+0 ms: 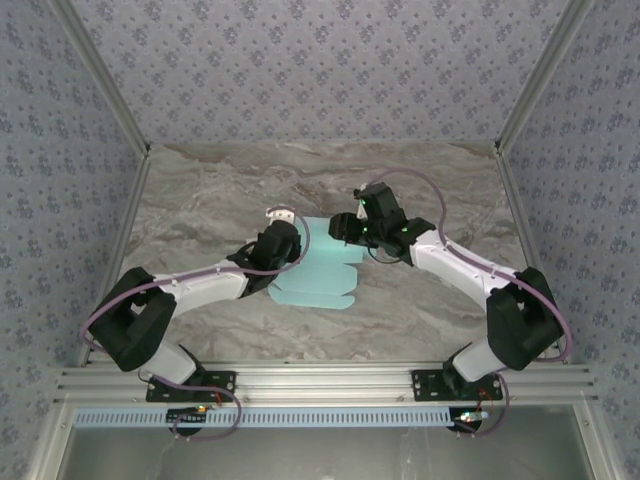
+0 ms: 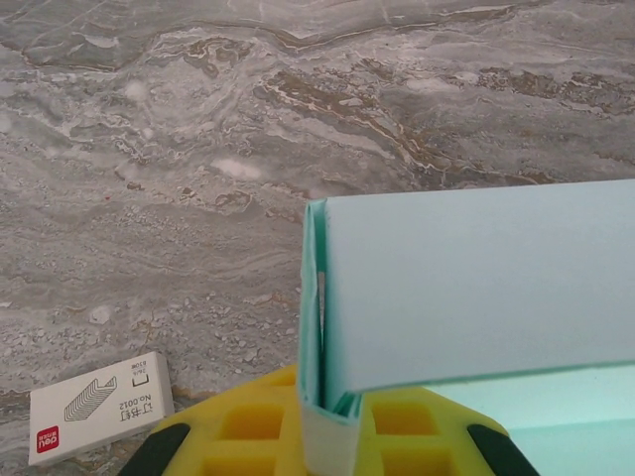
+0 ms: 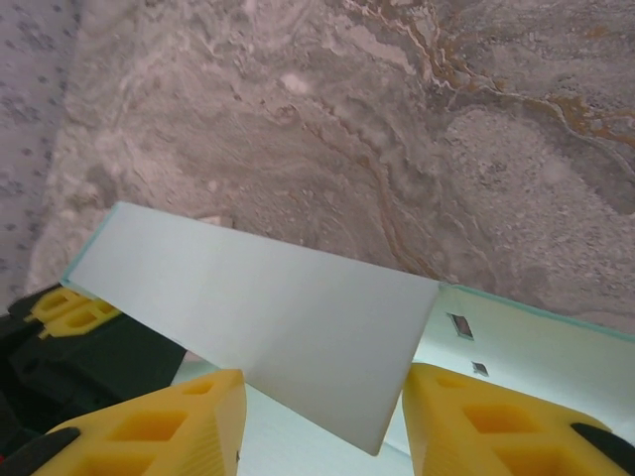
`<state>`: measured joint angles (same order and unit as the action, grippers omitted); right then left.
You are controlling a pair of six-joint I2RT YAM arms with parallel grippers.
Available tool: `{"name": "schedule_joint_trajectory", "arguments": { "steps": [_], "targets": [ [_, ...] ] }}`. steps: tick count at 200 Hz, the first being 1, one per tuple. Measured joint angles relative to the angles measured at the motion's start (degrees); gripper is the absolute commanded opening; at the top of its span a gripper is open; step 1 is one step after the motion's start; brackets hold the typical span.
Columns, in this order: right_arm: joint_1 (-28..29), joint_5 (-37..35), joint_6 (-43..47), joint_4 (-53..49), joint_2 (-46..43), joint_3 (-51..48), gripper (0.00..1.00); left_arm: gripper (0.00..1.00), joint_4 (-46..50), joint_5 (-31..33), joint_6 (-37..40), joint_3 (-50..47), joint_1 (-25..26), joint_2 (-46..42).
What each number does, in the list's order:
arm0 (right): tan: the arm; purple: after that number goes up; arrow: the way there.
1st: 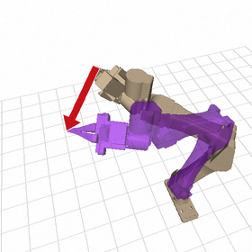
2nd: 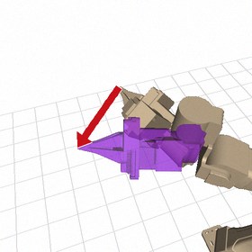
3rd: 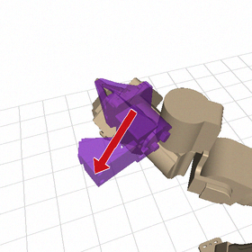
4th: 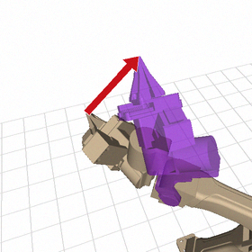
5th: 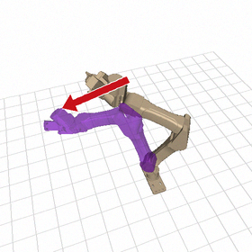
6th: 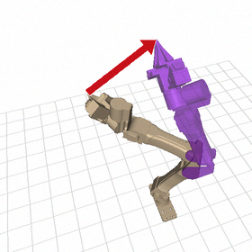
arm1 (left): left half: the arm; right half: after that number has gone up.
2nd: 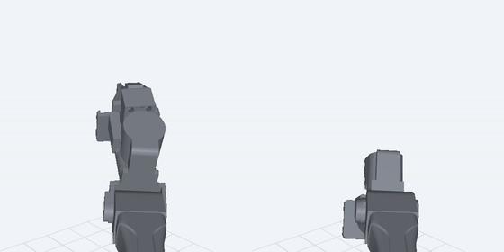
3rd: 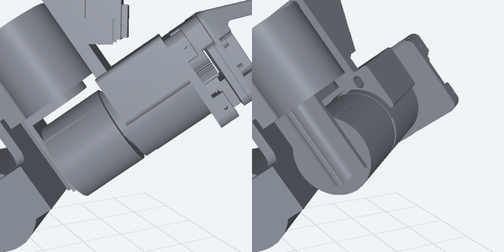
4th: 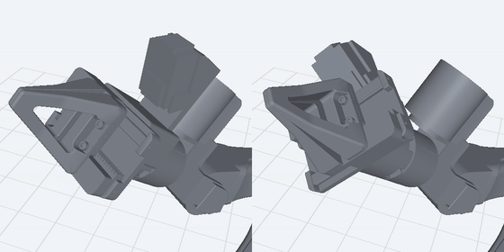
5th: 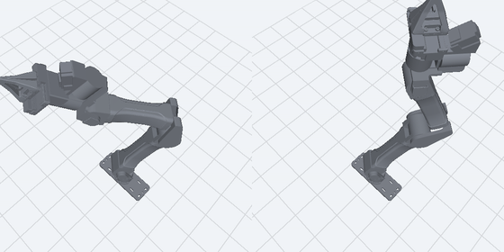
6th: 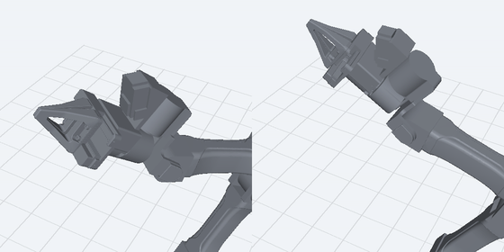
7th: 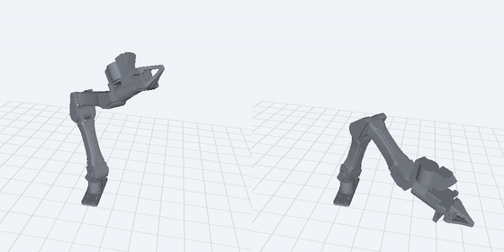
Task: Fold the paper box
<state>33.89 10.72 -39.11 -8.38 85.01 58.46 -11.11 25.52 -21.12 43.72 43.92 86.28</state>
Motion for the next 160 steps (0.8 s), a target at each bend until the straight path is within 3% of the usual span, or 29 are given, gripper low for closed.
{"name": "schedule_joint_trajectory", "arguments": {
  "steps": [34, 57, 88, 122, 160],
  "targets": [
    [-2.21, 4.39, -4.96, 9.29, -2.32, -6.4, 0.41, 0.0, -0.13, 0.28, -0.28, 0.0, 0.07, 0.0],
    [-2.29, 4.72, -5.14, 9.46, -3.41, -7.21, 0.43, 0.0, -0.15, 0.28, -0.55, 0.0, 0.11, 0.0],
    [0.63, -1.16, -0.2, -0.42, -7.34, -5.62, 0.53, 0.0, -0.2, 0.26, -0.59, 0.02, 0.5, 0.0],
    [3.34, -7.26, 3.78, -9.6, -12.15, -5.31, 0.56, 0.0, -0.15, 0.72, -0.7, 0.13, 0.46, 0.0],
    [5.16, -11.08, 4.61, -13.64, -16.52, -8.72, 0.62, 0.0, 0.24, 0.68, -1.4, 0.63, 0.46, -0.02]
  ]
}}
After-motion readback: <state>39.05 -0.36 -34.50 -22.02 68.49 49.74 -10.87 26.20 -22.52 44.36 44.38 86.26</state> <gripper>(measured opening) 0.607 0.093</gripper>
